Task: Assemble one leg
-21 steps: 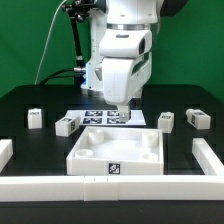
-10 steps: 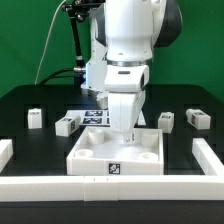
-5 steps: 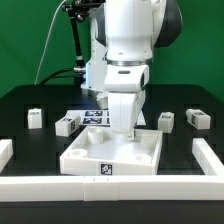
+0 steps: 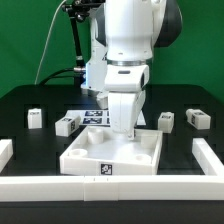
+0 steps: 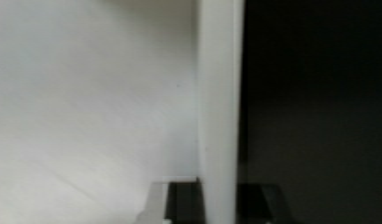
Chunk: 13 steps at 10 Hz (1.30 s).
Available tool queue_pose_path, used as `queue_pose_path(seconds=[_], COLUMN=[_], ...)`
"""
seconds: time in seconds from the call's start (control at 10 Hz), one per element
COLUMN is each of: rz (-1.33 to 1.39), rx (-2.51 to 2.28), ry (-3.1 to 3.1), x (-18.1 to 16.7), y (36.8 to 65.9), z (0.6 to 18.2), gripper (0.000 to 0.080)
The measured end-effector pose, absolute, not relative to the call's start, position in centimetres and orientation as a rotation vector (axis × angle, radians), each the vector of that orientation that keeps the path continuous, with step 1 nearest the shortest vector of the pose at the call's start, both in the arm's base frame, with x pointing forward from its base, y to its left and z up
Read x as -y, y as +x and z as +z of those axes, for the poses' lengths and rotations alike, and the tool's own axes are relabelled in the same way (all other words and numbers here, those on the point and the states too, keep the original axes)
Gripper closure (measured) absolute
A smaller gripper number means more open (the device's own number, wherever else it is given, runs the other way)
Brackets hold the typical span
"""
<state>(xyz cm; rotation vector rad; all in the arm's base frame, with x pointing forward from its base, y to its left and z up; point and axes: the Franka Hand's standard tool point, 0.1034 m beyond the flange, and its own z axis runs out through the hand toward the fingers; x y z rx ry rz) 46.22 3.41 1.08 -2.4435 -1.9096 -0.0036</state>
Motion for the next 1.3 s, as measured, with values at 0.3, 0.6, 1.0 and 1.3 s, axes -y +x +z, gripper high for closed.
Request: queue_pose_path(seconds=[0.3,0.6,1.0,1.3], rz=[-0.018,-0.019,-0.025,-0.045], rx=[2.079,2.101,2.170,2.196], ry=[-2.331,-2.319,-2.260,-2.237], x=[-4.7,-4.8,-6.2,-7.5], y=[47.2,47.4,48.2,49.4], z=[1.0,1.0,1.0,1.0], gripper=[0.0739,0.0739,0.0739,0.0739])
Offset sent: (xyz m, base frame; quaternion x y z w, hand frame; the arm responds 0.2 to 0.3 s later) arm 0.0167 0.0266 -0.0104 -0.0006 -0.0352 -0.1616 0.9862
